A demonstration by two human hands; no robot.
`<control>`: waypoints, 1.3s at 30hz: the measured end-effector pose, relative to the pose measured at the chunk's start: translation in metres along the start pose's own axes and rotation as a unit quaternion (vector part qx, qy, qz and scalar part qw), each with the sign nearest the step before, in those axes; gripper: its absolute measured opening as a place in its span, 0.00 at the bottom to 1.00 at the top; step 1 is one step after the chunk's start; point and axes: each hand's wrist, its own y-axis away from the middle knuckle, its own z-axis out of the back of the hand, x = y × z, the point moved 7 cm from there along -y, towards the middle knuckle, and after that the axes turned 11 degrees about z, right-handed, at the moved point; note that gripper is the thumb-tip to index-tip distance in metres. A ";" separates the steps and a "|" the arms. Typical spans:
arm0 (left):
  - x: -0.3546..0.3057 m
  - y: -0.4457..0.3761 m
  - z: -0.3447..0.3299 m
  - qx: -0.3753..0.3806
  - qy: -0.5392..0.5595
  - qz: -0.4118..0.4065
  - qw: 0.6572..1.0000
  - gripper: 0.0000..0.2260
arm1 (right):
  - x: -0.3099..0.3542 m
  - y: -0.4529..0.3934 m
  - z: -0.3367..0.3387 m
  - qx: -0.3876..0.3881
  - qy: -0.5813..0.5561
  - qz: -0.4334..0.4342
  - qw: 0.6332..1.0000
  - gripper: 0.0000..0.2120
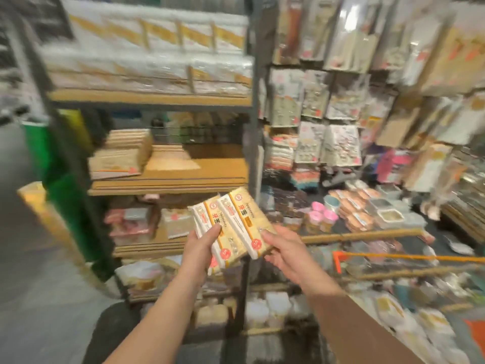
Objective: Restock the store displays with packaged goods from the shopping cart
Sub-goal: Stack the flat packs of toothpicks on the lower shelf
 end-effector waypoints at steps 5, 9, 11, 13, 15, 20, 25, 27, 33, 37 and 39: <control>-0.081 0.000 0.124 -0.082 0.014 -0.075 0.994 0.33 | -0.004 -0.073 -0.142 0.084 0.020 0.017 0.996 0.07; -0.139 -0.004 0.203 -0.109 0.026 -0.111 0.987 0.08 | 0.003 -0.134 -0.243 0.121 0.075 0.047 0.989 0.05; -0.161 -0.013 0.234 -0.122 0.030 -0.121 0.985 0.05 | 0.007 -0.163 -0.280 0.120 0.099 0.072 0.985 0.08; -0.175 -0.022 0.257 -0.125 0.035 -0.121 0.984 0.05 | 0.011 -0.188 -0.300 0.092 0.117 0.096 0.984 0.07; -0.182 -0.032 0.276 -0.129 0.048 -0.103 0.985 0.09 | 0.013 -0.212 -0.311 0.065 0.140 0.121 0.981 0.05; -0.181 -0.050 0.302 -0.126 0.051 -0.084 0.987 0.13 | 0.014 -0.253 -0.318 0.036 0.289 0.153 0.944 0.13; -0.162 -0.070 0.316 -0.160 0.078 -0.060 0.982 0.16 | 0.002 -0.279 -0.334 0.109 0.390 0.171 0.898 0.07; -0.161 -0.080 0.316 -0.169 0.087 -0.057 0.980 0.17 | -0.010 -0.294 -0.342 0.136 0.392 0.160 0.896 0.04; -0.161 -0.097 0.303 -0.191 0.141 -0.062 0.969 0.17 | -0.049 -0.321 -0.356 0.169 0.353 0.085 0.916 0.10; -0.159 -0.103 0.284 -0.183 0.188 -0.076 0.962 0.24 | -0.059 -0.329 -0.357 0.161 0.317 0.060 0.933 0.11; -0.155 -0.105 0.275 -0.186 0.196 -0.081 0.959 0.26 | -0.062 -0.333 -0.354 0.164 0.294 0.047 0.941 0.12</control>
